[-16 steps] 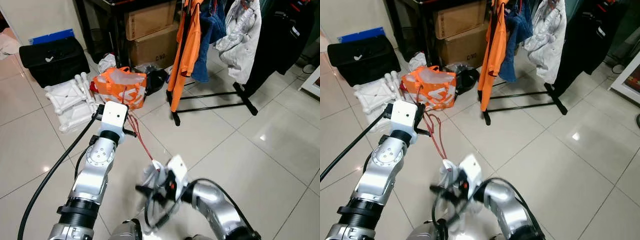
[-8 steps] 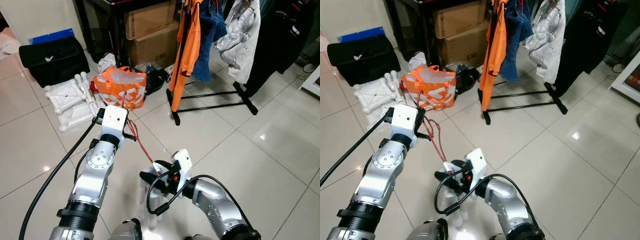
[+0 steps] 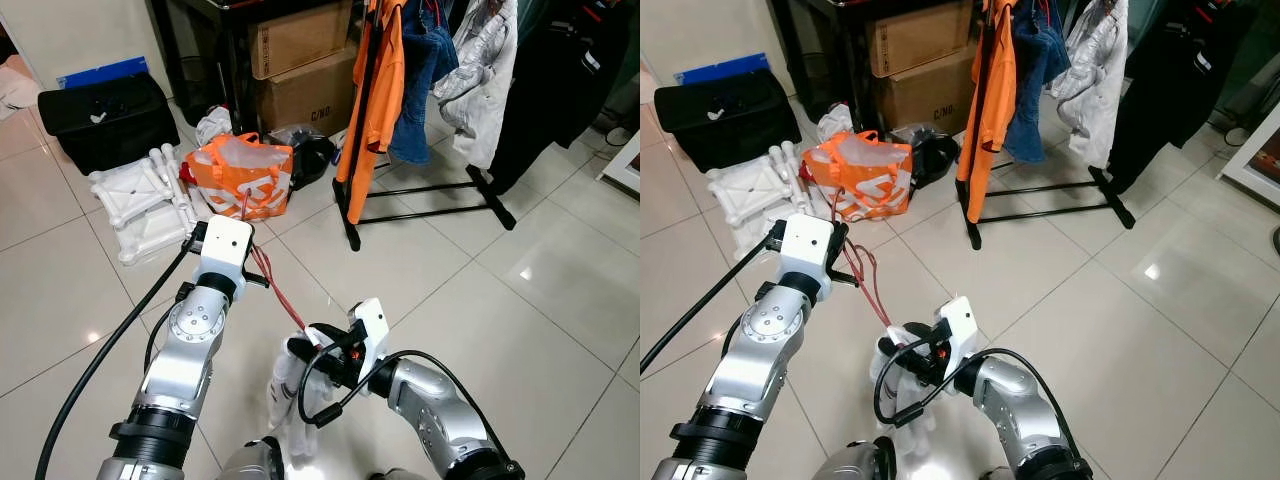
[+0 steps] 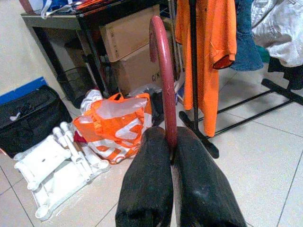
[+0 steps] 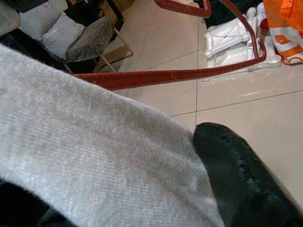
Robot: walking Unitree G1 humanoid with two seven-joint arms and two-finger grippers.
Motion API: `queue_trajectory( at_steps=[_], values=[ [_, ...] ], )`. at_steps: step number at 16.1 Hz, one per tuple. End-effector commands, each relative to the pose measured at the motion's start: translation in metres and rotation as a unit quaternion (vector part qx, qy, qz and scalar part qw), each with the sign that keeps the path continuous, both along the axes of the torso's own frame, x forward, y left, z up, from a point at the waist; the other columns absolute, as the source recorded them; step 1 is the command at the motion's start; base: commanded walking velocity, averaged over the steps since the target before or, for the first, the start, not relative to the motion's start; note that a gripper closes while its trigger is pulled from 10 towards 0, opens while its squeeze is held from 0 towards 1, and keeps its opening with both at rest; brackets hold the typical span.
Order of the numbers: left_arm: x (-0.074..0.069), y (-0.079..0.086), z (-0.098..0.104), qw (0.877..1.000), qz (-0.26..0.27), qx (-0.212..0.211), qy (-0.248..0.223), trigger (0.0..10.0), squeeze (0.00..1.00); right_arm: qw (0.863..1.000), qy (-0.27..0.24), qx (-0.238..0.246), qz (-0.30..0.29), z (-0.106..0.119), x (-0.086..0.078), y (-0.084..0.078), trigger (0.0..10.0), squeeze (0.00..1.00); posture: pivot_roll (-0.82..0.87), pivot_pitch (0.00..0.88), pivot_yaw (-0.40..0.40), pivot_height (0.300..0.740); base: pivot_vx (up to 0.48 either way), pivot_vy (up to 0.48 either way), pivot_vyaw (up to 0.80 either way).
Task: Hang hanger
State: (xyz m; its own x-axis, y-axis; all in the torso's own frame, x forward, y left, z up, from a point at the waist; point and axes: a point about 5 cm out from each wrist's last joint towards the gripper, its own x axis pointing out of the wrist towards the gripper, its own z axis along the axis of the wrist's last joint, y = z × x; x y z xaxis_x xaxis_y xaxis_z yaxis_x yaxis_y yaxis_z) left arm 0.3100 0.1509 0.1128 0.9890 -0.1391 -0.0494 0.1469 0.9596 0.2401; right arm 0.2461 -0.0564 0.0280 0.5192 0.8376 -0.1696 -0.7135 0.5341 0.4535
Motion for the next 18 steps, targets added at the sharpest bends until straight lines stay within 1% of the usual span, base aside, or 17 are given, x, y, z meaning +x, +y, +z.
queue_trajectory(
  at_steps=[1, 4, 5, 6, 8, 9, 11, 13, 14, 16, 18],
  values=[
    [-0.001, 0.0, 0.001, 1.0, -0.006, 0.0, -0.001, 10.0, 0.0, 1.0, -0.001, 0.007, -0.012, 0.002, 0.001, -0.004, 0.0, 0.0, -0.01, 0.115, -0.005, 0.74, 0.0, 0.0, 0.0],
    [-0.003, -0.003, -0.004, 1.0, -0.016, 0.014, 0.003, 10.0, 0.0, 1.0, -0.012, 0.004, -0.022, 0.007, 0.005, -0.012, 0.0, 0.0, -0.01, 0.111, -0.011, 0.74, 0.0, 0.0, 0.0],
    [-0.004, -0.004, -0.005, 1.0, -0.019, 0.018, 0.003, 10.0, 0.0, 1.0, -0.019, 0.001, -0.025, 0.008, 0.006, -0.013, 0.0, 0.0, -0.01, 0.11, -0.012, 0.74, 0.0, 0.0, 0.0],
    [-0.005, -0.006, -0.008, 0.999, -0.027, 0.031, 0.006, 10.0, 0.0, 0.999, -0.033, -0.001, -0.025, 0.014, 0.009, -0.016, 0.0, 0.0, -0.01, 0.109, -0.015, 0.74, 0.0, 0.0, 0.0],
    [-0.007, -0.009, -0.012, 0.998, -0.037, 0.057, 0.01, 10.0, 0.0, 0.999, -0.049, 0.021, -0.014, 0.028, 0.009, -0.015, 0.0, 0.0, -0.01, 0.111, -0.016, 0.74, 0.0, 0.0, 0.0],
    [-0.008, -0.011, -0.015, 0.997, -0.039, 0.065, 0.014, 10.0, 0.0, 0.998, -0.054, 0.035, -0.003, 0.035, 0.008, -0.013, 0.0, 0.0, -0.01, 0.111, -0.016, 0.74, 0.0, 0.0, 0.0],
    [-0.009, -0.016, -0.025, 0.994, -0.045, 0.099, 0.03, 10.0, 0.0, 0.996, -0.063, 0.056, 0.011, 0.046, 0.003, -0.009, 0.0, 0.0, -0.01, 0.113, -0.015, 0.74, 0.0, 0.0, 0.0],
    [-0.013, -0.021, -0.036, 0.991, -0.055, 0.11, 0.047, 10.0, 0.0, 0.996, -0.067, 0.059, 0.015, 0.049, 0.0, -0.007, 0.0, 0.0, -0.02, 0.115, -0.012, 0.74, 0.0, 0.0, 0.0],
    [-0.017, -0.027, -0.044, 0.989, -0.066, 0.119, 0.056, 10.0, 0.0, 0.996, -0.069, 0.06, 0.014, 0.051, -0.001, -0.007, 0.0, 0.0, -0.03, 0.117, -0.011, 0.74, 0.0, 0.0, 0.0],
    [-0.021, -0.031, -0.048, 0.987, -0.078, 0.127, 0.059, 10.0, 0.0, 0.995, -0.072, 0.063, 0.013, 0.055, -0.002, -0.007, 0.0, 0.0, -0.03, 0.118, -0.008, 0.74, 0.0, 0.0, 0.0],
    [-0.024, -0.034, -0.056, 0.981, -0.094, 0.159, 0.063, 10.0, 0.0, 0.994, -0.084, 0.071, 0.004, 0.066, 0.0, -0.01, 0.0, 0.0, -0.03, 0.121, -0.008, 0.74, 0.0, 0.0, 0.0]
  ],
)
